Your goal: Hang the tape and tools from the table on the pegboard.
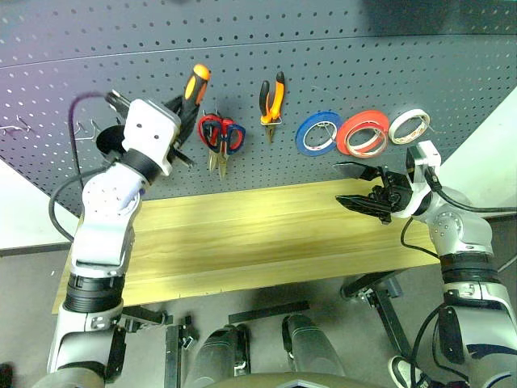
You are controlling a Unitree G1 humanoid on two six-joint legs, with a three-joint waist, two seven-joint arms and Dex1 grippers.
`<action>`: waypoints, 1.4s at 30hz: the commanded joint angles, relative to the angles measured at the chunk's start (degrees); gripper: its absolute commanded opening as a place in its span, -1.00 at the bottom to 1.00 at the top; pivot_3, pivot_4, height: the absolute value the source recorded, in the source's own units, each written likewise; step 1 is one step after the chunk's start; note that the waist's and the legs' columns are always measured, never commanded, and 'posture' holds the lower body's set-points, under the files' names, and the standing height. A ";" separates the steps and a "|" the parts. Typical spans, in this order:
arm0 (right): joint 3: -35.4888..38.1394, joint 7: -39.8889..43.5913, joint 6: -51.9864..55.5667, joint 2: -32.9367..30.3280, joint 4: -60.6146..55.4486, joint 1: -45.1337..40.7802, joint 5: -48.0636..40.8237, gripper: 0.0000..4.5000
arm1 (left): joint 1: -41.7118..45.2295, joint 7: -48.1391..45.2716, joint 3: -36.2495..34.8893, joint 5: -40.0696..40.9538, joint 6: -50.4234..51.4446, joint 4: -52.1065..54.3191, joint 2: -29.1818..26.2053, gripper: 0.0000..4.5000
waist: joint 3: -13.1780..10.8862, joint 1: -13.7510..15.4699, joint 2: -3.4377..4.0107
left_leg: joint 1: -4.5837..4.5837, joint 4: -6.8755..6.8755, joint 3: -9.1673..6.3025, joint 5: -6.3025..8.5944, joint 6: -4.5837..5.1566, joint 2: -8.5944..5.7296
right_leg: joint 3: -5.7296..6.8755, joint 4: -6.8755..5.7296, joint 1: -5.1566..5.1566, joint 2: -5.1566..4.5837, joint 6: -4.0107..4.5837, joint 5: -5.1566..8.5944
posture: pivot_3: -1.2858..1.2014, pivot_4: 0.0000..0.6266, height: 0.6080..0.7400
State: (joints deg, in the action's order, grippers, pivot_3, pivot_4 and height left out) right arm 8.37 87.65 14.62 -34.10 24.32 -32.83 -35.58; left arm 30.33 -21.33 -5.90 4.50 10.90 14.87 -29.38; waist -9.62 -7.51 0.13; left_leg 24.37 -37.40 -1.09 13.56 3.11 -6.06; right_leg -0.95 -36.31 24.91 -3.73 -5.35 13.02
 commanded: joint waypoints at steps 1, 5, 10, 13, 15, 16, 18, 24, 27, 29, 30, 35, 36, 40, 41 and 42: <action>1.19 0.52 -0.53 -0.20 -0.13 -1.72 -0.29 1.00 | 3.44 -0.07 -3.89 0.85 -1.01 0.24 -2.39 -0.68 | 0.04 -0.01 0.00 | 0.00 0.00 0.00 0.00 0.00 0.00 | -0.01 0.00 0.00 0.00 0.00 0.00 | -0.17 -0.70 1.00; 1.13 0.66 -0.39 -0.22 0.06 -1.93 -0.01 1.00 | 4.71 0.35 -6.39 -0.24 -3.01 -2.38 -5.26 -0.68 | 0.06 0.00 0.02 | -0.01 -0.03 0.00 -0.01 -0.01 0.00 | -0.01 -0.05 0.01 0.02 0.00 0.00 | -0.16 -0.68 1.00; 1.01 0.97 -0.34 -0.28 0.79 -2.50 0.34 1.00 | 4.19 0.82 -9.54 -0.49 -5.23 -4.90 -7.75 -0.68 | 0.06 0.04 0.01 | -0.01 -0.07 0.00 -0.01 -0.01 0.00 | -0.02 -0.08 0.01 0.02 0.00 0.00 | -0.15 -0.66 1.00; 0.80 1.22 -0.16 -0.29 0.63 -2.61 0.45 1.00 | 3.58 0.80 -10.88 -0.10 -6.93 -7.44 -8.69 -0.68 | 0.06 0.13 0.01 | -0.01 -0.09 0.00 -0.01 -0.01 0.00 | -0.02 -0.11 0.01 0.02 0.00 0.00 | -0.15 -0.66 1.00; 0.76 1.31 0.00 -0.29 0.51 -2.63 0.50 1.00 | 3.62 0.54 -10.72 -0.24 -8.70 -9.31 -8.84 -0.68 | 0.06 0.19 0.01 | -0.01 -0.13 0.00 -0.01 0.00 0.00 | -0.02 -0.14 0.01 0.02 0.00 0.00 | -0.15 -0.65 1.00; 0.78 1.32 0.07 -0.31 0.50 -2.68 0.53 1.00 | 3.81 0.55 -10.52 -0.36 -9.64 -10.38 -8.76 -0.68 | 0.06 0.22 0.01 | -0.01 -0.15 0.00 -0.01 0.00 0.00 | -0.02 -0.15 0.00 0.02 0.00 0.00 | -0.15 -0.65 1.00; 0.75 1.34 0.21 -0.37 0.48 -2.76 0.58 1.00 | 4.55 0.73 -9.79 -1.03 -12.21 -13.38 -8.61 -0.68 | 0.06 0.19 0.01 | -0.01 -0.22 0.00 -0.01 0.00 0.00 | -0.02 -0.19 -0.01 0.02 0.00 0.00 | -0.16 -0.65 1.00; 0.93 1.36 0.79 -1.12 -0.65 -2.16 0.53 1.00 | 5.72 1.46 -8.89 -1.74 -18.02 -20.53 -7.83 -0.68 | 0.06 0.05 0.01 | -0.01 -0.49 0.00 0.01 0.01 0.00 | -0.02 -0.48 -0.02 0.01 0.00 0.00 | -0.17 -0.63 1.00; 1.34 1.17 1.53 -1.79 -1.89 -1.38 0.25 1.00 | 5.79 1.46 -8.61 -1.91 -20.55 -23.84 -7.50 -0.68 | 0.06 -0.05 0.01 | -0.01 -0.61 0.01 0.01 0.02 0.00 | -0.05 -0.65 0.00 0.00 0.00 0.00 | -0.18 -0.60 1.00; 1.56 0.94 2.04 -2.16 -2.67 -0.87 0.10 1.00 | 6.54 1.39 -8.11 -1.87 -22.24 -26.25 -6.98 -0.68 | 0.06 -0.05 0.01 | -0.02 -0.64 0.01 0.01 0.02 0.00 | -0.06 -0.69 0.00 -0.01 0.00 0.00 | -0.19 -0.59 1.00; 1.64 0.89 2.23 -2.31 -3.03 -0.61 0.04 1.00 | 7.18 1.34 -7.43 -2.30 -23.21 -27.67 -6.67 -0.68 | 0.06 0.00 0.01 | -0.02 -0.65 0.01 0.01 0.02 0.00 | -0.06 -0.70 0.00 -0.01 0.00 0.00 | -0.19 -0.58 1.00; 1.94 0.50 3.01 -2.71 -4.15 0.07 -0.02 1.00 | 10.09 1.22 -6.13 -2.46 -26.53 -32.86 -5.60 -0.68 | 0.06 -0.18 0.00 | 0.00 -0.67 0.02 0.03 0.04 -0.01 | -0.06 -0.69 0.00 -0.04 0.00 0.00 | -0.20 -0.55 1.00; 1.98 0.48 3.12 -2.81 -4.35 0.20 -0.05 1.00 | 10.50 1.24 -5.71 -2.79 -27.13 -33.78 -5.36 -0.68 | 0.06 -0.35 0.00 | 0.00 -0.67 0.02 0.03 0.05 -0.01 | -0.06 -0.69 0.01 -0.04 0.00 0.00 | -0.20 -0.55 1.00; 2.14 0.32 3.71 -3.25 -5.20 0.60 -0.33 1.00 | 9.14 1.59 -5.28 -2.98 -28.88 -34.98 -4.23 -0.68 | 0.06 -1.38 0.01 | 0.00 -0.66 0.01 0.03 0.05 -0.01 | -0.06 -0.70 0.01 -0.05 0.00 0.00 | -0.20 -0.52 1.00; 2.24 0.29 3.85 -3.35 -5.32 0.63 -0.39 1.00 | 8.58 1.67 -5.30 -3.02 -29.11 -34.77 -4.09 -0.68 | 0.06 -1.55 0.01 | 0.00 -0.67 0.01 0.03 0.05 -0.01 | -0.07 -0.70 0.00 -0.05 0.00 0.00 | -0.20 -0.52 1.00; 2.33 0.29 3.93 -3.47 -5.28 0.66 -0.39 1.00 | 7.89 1.89 -5.45 -2.86 -28.88 -33.97 -3.90 -0.68 | 0.05 -1.84 0.00 | 0.00 -0.66 0.02 0.04 0.06 -0.01 | -0.08 -0.70 0.00 -0.05 0.00 0.00 | -0.20 -0.51 1.00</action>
State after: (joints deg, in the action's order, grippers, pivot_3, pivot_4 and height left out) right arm 8.80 88.09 18.41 -36.56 21.29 -31.95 -34.70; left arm 38.40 -20.26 -10.36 1.70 -16.84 -20.77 -32.87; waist -9.56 -9.35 0.14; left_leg 24.38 -38.07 -1.07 13.60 3.18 -6.07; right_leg -1.04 -37.01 24.91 -3.79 -5.35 13.03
